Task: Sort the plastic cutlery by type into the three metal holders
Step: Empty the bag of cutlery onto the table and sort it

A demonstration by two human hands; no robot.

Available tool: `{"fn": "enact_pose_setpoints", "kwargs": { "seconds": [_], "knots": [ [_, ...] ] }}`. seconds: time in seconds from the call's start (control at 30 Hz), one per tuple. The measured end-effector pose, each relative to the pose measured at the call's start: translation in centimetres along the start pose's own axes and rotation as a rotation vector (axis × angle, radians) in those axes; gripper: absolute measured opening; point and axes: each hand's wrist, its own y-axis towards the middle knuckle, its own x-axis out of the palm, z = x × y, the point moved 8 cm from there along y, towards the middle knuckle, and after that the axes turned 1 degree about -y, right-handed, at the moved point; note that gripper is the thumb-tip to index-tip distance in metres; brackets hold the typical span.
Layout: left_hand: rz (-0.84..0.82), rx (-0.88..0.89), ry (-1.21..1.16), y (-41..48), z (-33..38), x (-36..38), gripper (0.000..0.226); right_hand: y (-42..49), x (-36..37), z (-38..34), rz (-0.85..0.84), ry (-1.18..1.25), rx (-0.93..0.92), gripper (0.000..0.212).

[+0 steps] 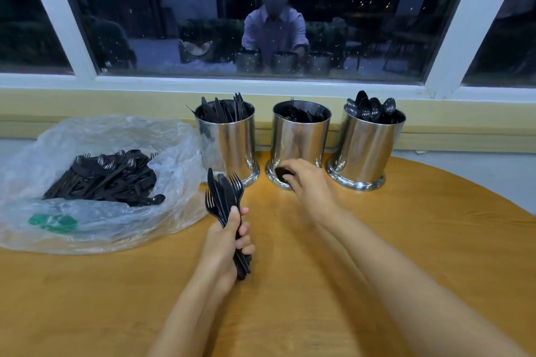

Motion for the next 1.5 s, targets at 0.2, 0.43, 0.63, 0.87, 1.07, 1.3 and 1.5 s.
{"fn": "enact_pose_setpoints", "kwargs": {
  "seconds": [0.2, 0.43, 0.63, 0.87, 1.07, 1.3, 1.5],
  "knots": [
    [-0.086, -0.067, -0.005, 0.3, -0.3, 3.3, 0.025, 4.5, -15.4, 3.3, 0.412, 0.124, 0.127, 0.018],
    [-0.238, -0.014, 0.064, 1.1, 3.1, 10.6, 0.019, 6.9, -22.1, 10.0, 0.619, 0.055, 0.244, 0.02],
    [-0.271, 0.01, 0.092, 1.9, 4.5, 14.4, 0.018, 7.5, -13.5, 13.9, -0.047, -0.458, 0.378, 0.021],
    [-0.214, 0.063, 0.16, 2.2, 4.7, 15.3, 0.02, 6.3, -12.3, 3.6, -0.046, 0.41, 0.234, 0.022],
    [-0.112, 0.075, 0.134, 3.2, 5.4, 12.9, 0.023, 8.8, -16.3, 4.3, 0.509, 0.567, 0.259, 0.011],
    [-0.147, 0.031, 0.194, 4.2, 5.5, 11.2, 0.023, 11.9, -9.8, 5.8, 0.107, 0.056, 0.249, 0.018],
    [-0.19, 0.01, 0.296, 4.3, 5.8, 10.8, 0.023, 10.9, -10.9, -1.5, 0.268, 0.125, -0.121, 0.027]
  ]
}}
